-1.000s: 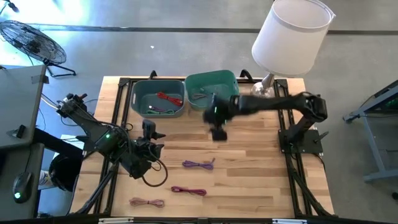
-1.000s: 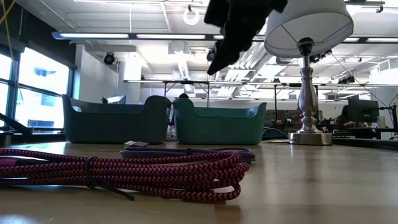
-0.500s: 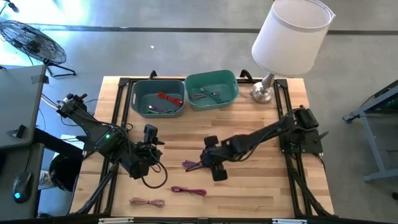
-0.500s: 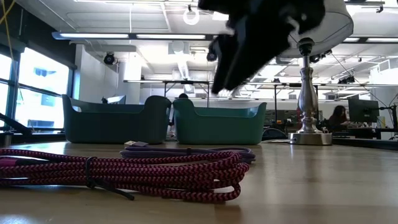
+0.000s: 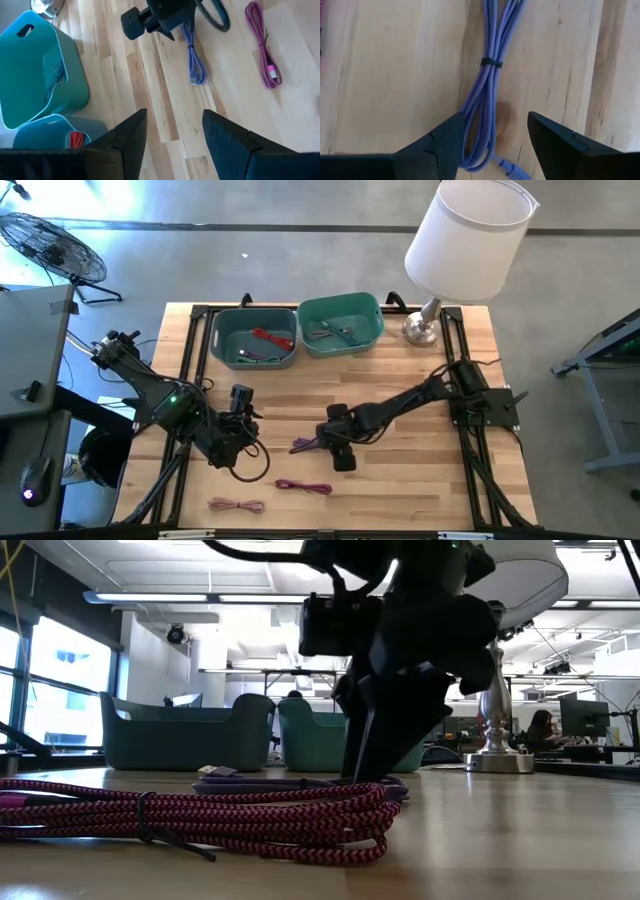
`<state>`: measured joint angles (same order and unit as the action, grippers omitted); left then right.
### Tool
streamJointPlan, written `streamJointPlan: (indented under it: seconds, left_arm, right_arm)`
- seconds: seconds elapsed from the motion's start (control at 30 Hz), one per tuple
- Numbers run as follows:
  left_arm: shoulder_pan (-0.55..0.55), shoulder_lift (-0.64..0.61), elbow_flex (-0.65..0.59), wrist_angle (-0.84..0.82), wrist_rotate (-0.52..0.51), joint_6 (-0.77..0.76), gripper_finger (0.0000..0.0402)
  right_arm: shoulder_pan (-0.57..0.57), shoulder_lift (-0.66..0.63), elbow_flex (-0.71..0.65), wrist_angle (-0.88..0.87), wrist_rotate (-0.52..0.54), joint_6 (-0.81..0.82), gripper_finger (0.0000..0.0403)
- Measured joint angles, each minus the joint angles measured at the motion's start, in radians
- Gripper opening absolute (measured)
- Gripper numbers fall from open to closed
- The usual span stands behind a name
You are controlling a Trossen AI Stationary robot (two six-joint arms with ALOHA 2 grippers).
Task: Pick & Place USB Port
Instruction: Put the purple charger cable into the blue bin
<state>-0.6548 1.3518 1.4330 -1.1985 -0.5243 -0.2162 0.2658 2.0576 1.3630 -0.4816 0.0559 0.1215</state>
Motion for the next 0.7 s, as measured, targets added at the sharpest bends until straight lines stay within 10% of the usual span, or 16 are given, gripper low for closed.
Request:
streamJointPlan:
  seconds: [0.27,0.43,0.7]
  left_arm:
    - [0.0,0.001,-0.074,0.016,0.021,-0.054,0.0185]
    - [0.0,0.001,-0.186,0.215,0.016,0.107,0.0185]
    - [0.0,0.001,-0.322,0.59,-0.063,0.431,0.0185]
  right_arm:
    - [-0.006,0.019,0.001,0.0,-0.077,-0.032,0.0027]
    - [0.006,0.016,0.0,-0.014,-0.065,-0.025,0.0006]
    - [0.091,-0.151,-0.005,-0.11,0.238,-0.013,0.0003]
